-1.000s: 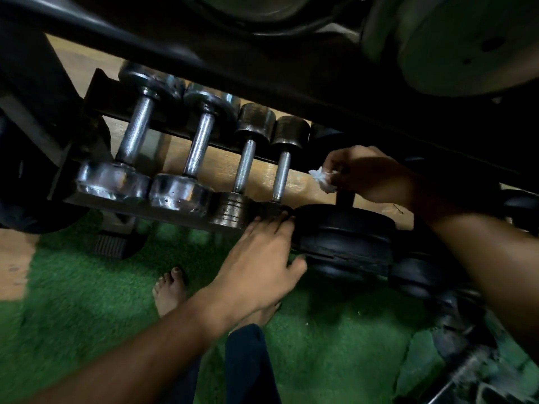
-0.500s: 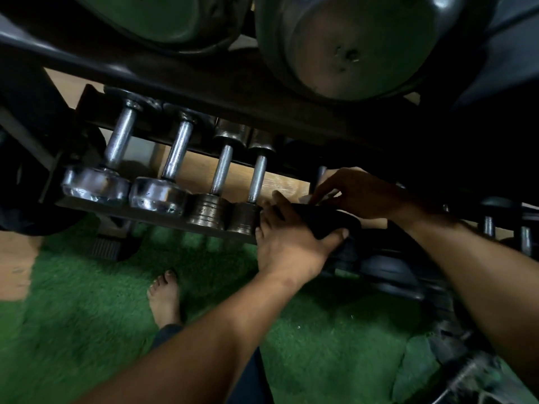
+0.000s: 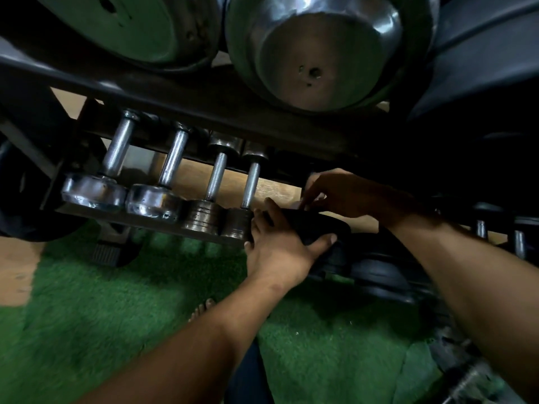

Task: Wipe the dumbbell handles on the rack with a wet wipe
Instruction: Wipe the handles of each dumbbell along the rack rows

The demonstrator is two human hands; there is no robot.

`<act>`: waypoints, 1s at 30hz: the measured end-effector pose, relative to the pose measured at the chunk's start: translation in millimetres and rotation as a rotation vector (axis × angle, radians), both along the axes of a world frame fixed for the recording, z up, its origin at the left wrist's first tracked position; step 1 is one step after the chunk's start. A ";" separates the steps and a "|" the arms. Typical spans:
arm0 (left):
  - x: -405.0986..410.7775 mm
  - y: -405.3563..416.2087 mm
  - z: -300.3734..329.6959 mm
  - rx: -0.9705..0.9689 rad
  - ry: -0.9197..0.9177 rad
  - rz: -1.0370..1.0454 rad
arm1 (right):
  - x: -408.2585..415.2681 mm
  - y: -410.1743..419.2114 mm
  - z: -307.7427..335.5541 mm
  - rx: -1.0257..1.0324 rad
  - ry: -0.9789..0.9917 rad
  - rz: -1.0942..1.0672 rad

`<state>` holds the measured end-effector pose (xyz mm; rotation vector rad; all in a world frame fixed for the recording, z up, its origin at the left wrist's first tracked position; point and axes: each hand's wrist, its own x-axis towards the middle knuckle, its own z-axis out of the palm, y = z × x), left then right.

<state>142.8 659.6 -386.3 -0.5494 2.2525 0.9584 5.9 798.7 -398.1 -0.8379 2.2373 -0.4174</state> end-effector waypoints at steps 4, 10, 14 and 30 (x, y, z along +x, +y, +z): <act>1.1 -1.2 -0.4 0.011 0.006 -0.001 | -1.0 -0.7 -8.5 0.063 0.144 -0.057; 1.2 -0.9 -0.2 0.042 0.016 0.038 | 11.8 -4.9 -20.1 0.158 0.435 -0.188; 1.5 -0.8 1.7 0.050 0.016 0.036 | 9.2 -1.1 -16.4 0.076 0.276 -0.179; -2.6 -1.7 5.1 0.103 -0.038 0.083 | 16.8 -9.4 5.0 0.222 -0.106 -0.677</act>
